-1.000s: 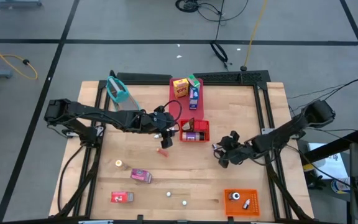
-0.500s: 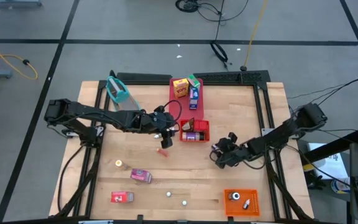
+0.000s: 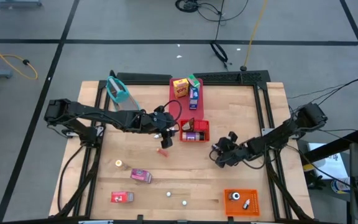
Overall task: Pick & Place Kitchen Items
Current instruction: Put the red food coloring bottle into the orange bin
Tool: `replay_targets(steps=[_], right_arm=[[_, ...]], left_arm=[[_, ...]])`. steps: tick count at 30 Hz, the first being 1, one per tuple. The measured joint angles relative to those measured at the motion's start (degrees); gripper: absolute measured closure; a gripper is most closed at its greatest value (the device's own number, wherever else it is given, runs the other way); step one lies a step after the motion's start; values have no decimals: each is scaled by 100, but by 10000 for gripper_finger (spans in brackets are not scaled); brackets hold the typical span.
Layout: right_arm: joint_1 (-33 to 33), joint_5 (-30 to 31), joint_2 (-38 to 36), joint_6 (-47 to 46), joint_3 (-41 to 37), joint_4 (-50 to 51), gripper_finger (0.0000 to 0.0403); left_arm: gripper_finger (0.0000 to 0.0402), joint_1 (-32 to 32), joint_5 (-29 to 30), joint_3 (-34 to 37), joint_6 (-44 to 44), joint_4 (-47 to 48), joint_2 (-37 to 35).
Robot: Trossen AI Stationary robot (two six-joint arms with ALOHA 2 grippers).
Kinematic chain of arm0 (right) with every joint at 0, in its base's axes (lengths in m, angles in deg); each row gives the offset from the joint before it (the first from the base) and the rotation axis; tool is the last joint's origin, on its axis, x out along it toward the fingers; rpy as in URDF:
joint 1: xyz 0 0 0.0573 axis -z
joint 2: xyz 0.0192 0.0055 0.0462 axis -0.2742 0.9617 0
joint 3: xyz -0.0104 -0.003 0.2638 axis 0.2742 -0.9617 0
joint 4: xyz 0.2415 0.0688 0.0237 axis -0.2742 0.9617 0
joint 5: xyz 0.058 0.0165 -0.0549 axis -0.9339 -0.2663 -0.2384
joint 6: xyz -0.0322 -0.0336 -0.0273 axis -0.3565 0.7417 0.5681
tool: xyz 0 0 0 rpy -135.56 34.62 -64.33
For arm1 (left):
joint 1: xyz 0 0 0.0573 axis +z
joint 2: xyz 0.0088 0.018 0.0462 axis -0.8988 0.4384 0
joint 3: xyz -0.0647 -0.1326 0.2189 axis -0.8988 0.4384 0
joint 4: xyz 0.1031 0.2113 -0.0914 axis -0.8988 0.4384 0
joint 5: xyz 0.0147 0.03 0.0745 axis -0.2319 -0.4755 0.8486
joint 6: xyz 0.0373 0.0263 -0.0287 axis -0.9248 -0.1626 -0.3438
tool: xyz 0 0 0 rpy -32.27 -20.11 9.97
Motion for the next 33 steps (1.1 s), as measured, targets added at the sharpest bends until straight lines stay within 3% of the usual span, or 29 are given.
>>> replay_targets(steps=[4, 13, 20, 33], right_arm=[[4, -61, 0, 4, -4, 12, 341], [7, -380, -198, 53, -7, 53, 338], [-31, -1442, -1042, 655, -24, 170, 341], [-652, -2566, -2756, 2087, -20, 134, 340]], left_arm=[[240, 2, 0, 0, 0, 0, 0], [240, 0, -2, 0, 0, -2, 0], [240, 2, -1, 0, 0, -2, 0], [240, 2, 0, 0, 3, 0, 0]])
